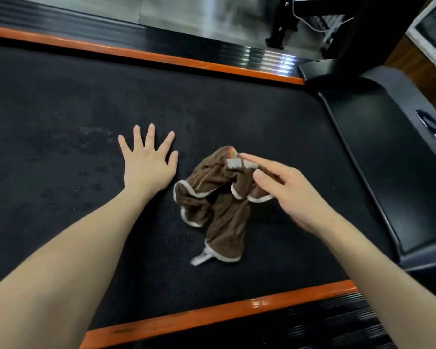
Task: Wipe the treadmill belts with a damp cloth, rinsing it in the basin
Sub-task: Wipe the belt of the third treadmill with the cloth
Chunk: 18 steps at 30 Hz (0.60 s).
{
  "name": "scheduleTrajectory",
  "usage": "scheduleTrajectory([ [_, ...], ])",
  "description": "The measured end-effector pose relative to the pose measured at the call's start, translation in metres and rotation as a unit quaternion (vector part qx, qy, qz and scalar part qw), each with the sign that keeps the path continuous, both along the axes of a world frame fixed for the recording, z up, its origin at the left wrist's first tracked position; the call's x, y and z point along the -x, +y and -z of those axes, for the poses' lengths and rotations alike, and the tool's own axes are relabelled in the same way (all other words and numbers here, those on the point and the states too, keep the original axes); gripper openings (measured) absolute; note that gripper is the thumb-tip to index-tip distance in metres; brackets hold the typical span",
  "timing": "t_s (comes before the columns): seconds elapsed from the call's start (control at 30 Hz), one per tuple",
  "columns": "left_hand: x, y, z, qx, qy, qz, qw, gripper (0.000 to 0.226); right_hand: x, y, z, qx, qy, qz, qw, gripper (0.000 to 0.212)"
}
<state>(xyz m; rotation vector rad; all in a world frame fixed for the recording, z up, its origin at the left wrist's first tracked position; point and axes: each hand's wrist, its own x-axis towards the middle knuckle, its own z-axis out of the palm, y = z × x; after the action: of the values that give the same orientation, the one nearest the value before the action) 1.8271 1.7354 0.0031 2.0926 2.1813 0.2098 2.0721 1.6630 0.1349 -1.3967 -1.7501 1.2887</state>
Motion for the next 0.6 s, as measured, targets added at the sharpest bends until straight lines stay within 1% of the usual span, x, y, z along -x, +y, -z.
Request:
scheduleTrajectory([
  [0.03, 0.000, 0.000, 0.000, 0.000, -0.002, 0.001, 1.000, 0.055, -0.009, 0.009, 0.005, -0.014, -0.065, 0.021, 0.998, 0.035],
  [0.07, 0.000, 0.000, 0.000, -0.005, -0.002, 0.001, 1.000, 0.054, -0.017, 0.017, 0.010, -0.049, -0.165, 0.050, 0.984, 0.038],
  [0.1, 0.000, 0.000, 0.001, -0.012, -0.001, 0.000, 1.000, 0.054, -0.022, 0.022, 0.013, -0.090, -0.263, 0.089, 0.956, 0.039],
  [0.13, 0.000, 0.000, 0.002, -0.018, 0.000, -0.002, 1.000, 0.054, -0.021, 0.023, 0.016, -0.143, -0.327, 0.129, 0.925, 0.038],
  [0.17, 0.000, 0.000, 0.002, -0.022, -0.001, -0.003, 1.000, 0.054, -0.014, 0.021, 0.019, -0.186, -0.353, 0.147, 0.905, 0.041],
  [0.2, 0.000, 0.000, 0.002, -0.022, -0.003, -0.003, 1.000, 0.053, 0.000, 0.017, 0.024, -0.214, -0.364, 0.136, 0.896, 0.048],
  [0.23, 0.000, 0.000, 0.002, -0.022, -0.006, -0.003, 1.000, 0.053, 0.019, 0.009, 0.032, -0.231, -0.379, 0.103, 0.890, 0.057],
  [0.3, 0.000, 0.001, 0.002, -0.022, -0.006, -0.001, 1.000, 0.053, 0.056, -0.003, 0.066, -0.238, -0.431, 0.007, 0.870, 0.070],
  [0.33, 0.001, 0.001, 0.001, -0.024, -0.004, 0.000, 1.000, 0.052, 0.071, -0.007, 0.085, -0.235, -0.452, -0.032, 0.860, 0.073],
  [0.4, 0.000, 0.000, 0.003, -0.028, -0.001, 0.002, 1.000, 0.052, 0.085, -0.003, 0.111, -0.224, -0.446, -0.069, 0.864, 0.066],
  [0.47, 0.001, 0.001, 0.004, -0.033, 0.001, 0.001, 0.999, 0.052, 0.084, 0.010, 0.120, -0.240, -0.426, -0.072, 0.869, 0.051],
  [0.53, 0.002, 0.002, 0.004, -0.033, 0.001, 0.001, 0.999, 0.051, 0.073, 0.025, 0.119, -0.258, -0.426, -0.070, 0.865, 0.044],
  [0.6, 0.003, 0.001, 0.004, -0.033, 0.001, 0.001, 0.999, 0.051, 0.057, 0.057, 0.115, -0.235, -0.449, -0.037, 0.861, 0.042],
])
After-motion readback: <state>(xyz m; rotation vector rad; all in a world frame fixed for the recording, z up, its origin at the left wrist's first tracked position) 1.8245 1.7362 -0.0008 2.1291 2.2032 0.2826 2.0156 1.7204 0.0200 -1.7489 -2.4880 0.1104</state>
